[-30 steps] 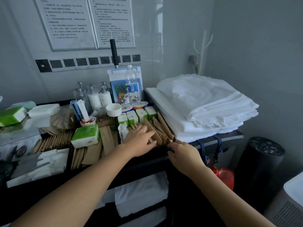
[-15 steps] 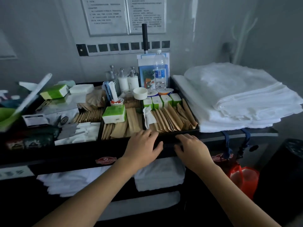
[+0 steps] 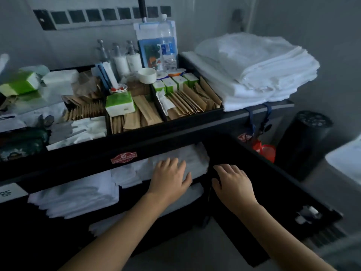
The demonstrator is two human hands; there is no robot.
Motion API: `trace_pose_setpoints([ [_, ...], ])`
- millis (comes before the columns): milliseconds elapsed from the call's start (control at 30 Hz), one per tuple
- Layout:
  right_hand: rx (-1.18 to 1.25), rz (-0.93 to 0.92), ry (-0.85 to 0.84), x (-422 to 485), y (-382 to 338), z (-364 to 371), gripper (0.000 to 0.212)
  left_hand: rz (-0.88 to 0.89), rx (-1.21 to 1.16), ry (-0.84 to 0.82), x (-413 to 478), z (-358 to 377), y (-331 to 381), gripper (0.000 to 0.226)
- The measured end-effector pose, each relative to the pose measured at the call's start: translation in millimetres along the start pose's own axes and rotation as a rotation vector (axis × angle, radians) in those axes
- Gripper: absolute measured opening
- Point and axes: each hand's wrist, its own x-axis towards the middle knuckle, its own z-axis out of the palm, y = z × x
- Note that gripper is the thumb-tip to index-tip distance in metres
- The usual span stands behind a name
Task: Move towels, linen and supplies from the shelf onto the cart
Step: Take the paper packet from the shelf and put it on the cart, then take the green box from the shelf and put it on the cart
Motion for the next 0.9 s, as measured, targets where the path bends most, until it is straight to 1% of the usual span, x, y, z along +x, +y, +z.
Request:
trace_pose_setpoints([
  [133,-0.066,0.195,-0.026,-68.1,3.9,-1.3,0.034,0.135,-0.136,-0.046,-24.6,22.0,36.6,0.041],
  [300,-0.112,0.437,-0.003,-164.6,15.1,-17.8,0.041,0.351,-0.272,-0.076,-55.0,26.3,107.1,0.048],
  [400,-0.158,0.565,0.043,-216.1,24.6,-36.3,0.043,0.515,-0.325,-0.064,-72.7,11.9,154.3,0.047],
  [500,-0.203,0.658,0.139,-268.0,38.1,-56.9,0.038,0.666,-0.336,-0.048,-93.3,-3.0,206.4,0.044],
  [667,-0.280,0.877,0.224,-377.9,67.4,-92.3,0.039,0.881,-0.365,-0.006,-138.2,-20.5,311.0,0.041],
  [833,-0.333,1.045,0.232,-519.9,99.3,-132.5,0.046,1.044,-0.422,-0.028,-208.6,-38.7,433.2,0.044],
  [900,-0.340,1.146,0.239,-582.0,113.6,-149.0,0.048,1.116,-0.454,-0.019,-242.2,-50.7,487.2,0.045],
])
